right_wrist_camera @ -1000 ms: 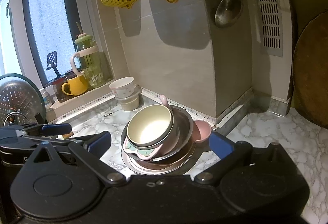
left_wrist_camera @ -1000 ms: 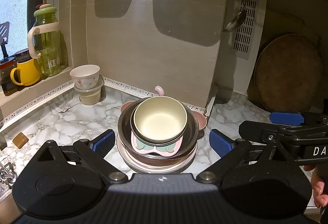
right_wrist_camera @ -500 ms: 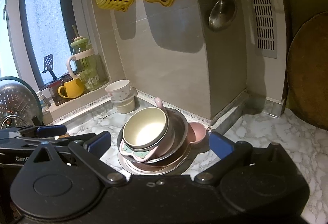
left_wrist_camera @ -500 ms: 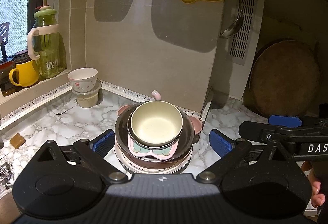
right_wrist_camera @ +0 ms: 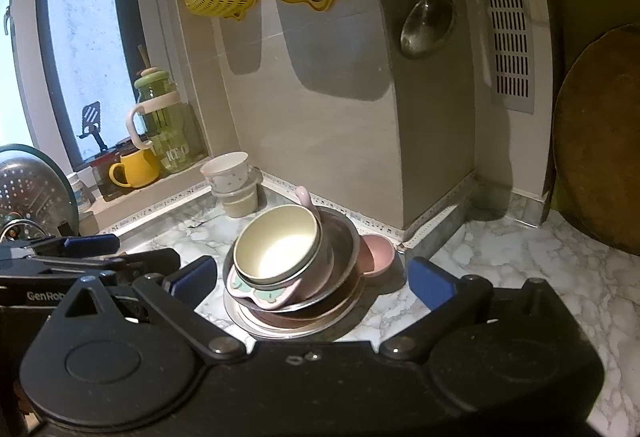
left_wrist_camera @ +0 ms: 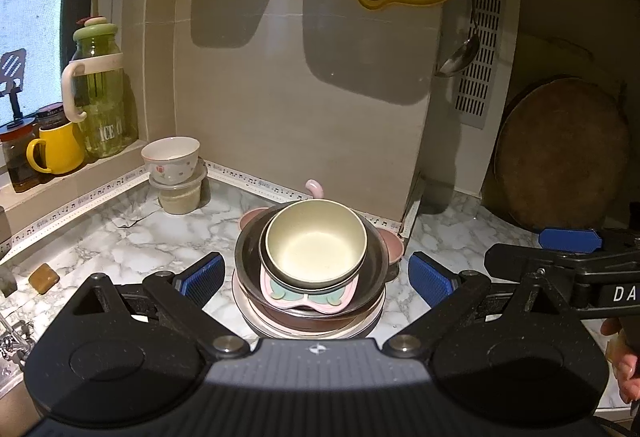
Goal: Organize plates and bowls
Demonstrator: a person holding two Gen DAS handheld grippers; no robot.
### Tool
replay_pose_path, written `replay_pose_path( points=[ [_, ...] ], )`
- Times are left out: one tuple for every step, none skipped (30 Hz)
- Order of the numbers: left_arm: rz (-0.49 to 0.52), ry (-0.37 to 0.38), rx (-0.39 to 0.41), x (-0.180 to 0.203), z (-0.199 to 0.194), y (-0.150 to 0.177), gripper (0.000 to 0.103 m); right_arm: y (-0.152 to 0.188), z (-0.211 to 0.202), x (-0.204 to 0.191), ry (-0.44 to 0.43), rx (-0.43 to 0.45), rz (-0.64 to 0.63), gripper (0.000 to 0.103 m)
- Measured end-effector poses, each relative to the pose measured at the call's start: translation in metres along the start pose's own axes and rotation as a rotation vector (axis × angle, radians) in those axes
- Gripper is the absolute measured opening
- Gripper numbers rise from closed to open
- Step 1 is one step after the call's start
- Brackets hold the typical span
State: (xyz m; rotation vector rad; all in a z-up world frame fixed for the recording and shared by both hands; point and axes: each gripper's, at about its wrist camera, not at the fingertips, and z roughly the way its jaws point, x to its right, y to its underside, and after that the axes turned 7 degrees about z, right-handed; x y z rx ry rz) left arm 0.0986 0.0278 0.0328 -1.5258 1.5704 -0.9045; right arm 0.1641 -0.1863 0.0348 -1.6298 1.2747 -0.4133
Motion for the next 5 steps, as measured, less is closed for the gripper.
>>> replay_pose_path(
  points=[
    [0.0,-0.003,-0.002,0.0,0.0,0.0,0.099,0.0,0.0,0.001,0.002,0.0,0.003,0.102],
    [-0.002,-0.003,-0.006,0.0,0.001,0.001,0.099,0.0,0.001,0.003,0.005,0.0,0.006,0.102],
    [-0.006,-0.001,-0.011,-0.001,0.002,0.001,0.099,-0.001,0.001,0.005,0.011,-0.002,0.01,0.102],
    [-0.009,-0.002,-0.015,-0.001,0.002,0.001,0.099,-0.001,0.002,0.008,0.02,-0.001,0.012,0.102],
    [-0.009,-0.006,-0.019,-0.001,0.002,0.001,0.099,-0.002,0.004,0.012,0.029,0.001,0.017,0.102]
  ],
)
